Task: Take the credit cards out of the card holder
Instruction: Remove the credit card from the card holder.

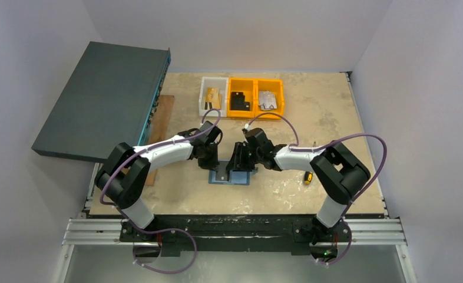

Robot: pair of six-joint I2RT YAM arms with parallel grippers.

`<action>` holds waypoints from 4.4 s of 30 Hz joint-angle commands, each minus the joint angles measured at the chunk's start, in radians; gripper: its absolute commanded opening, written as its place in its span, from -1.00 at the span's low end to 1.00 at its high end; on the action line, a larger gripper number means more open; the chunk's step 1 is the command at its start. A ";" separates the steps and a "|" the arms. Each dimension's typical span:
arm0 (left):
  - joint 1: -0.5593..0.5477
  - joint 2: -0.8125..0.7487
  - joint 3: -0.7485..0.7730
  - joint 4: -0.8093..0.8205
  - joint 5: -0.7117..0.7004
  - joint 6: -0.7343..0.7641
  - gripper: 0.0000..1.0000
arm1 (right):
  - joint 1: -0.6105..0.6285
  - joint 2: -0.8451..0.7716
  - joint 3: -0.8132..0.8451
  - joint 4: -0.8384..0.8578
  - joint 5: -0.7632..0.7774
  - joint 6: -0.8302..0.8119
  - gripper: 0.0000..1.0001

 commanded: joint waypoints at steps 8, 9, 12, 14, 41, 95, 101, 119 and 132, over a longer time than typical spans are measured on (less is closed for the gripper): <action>-0.014 0.039 -0.007 0.051 0.029 -0.037 -0.90 | 0.002 0.063 -0.008 0.115 -0.070 0.036 -0.29; -0.018 0.043 -0.007 0.056 0.036 -0.042 -0.91 | 0.003 0.067 -0.009 0.123 -0.080 0.040 -0.29; -0.029 0.058 -0.005 0.072 0.059 -0.063 -0.92 | 0.003 0.076 -0.015 0.140 -0.093 0.048 -0.30; -0.031 0.065 -0.006 0.072 0.063 -0.077 -0.93 | 0.001 0.075 -0.021 0.147 -0.095 0.052 -0.30; 0.007 0.103 -0.045 0.039 0.050 -0.121 -1.00 | -0.154 0.061 -0.297 0.671 -0.341 0.249 -0.48; 0.024 0.137 -0.036 0.036 0.070 -0.124 -1.00 | -0.193 0.155 -0.280 0.691 -0.365 0.213 -0.63; 0.024 0.134 -0.038 0.025 0.060 -0.123 -1.00 | -0.200 0.120 -0.302 0.659 -0.354 0.199 -0.91; 0.027 0.111 -0.041 0.027 0.057 -0.115 -1.00 | -0.311 -0.050 -0.339 0.459 -0.344 0.075 -1.00; 0.000 -0.072 0.104 -0.056 0.106 -0.035 -0.57 | -0.311 -0.192 -0.203 0.268 -0.330 0.034 -1.00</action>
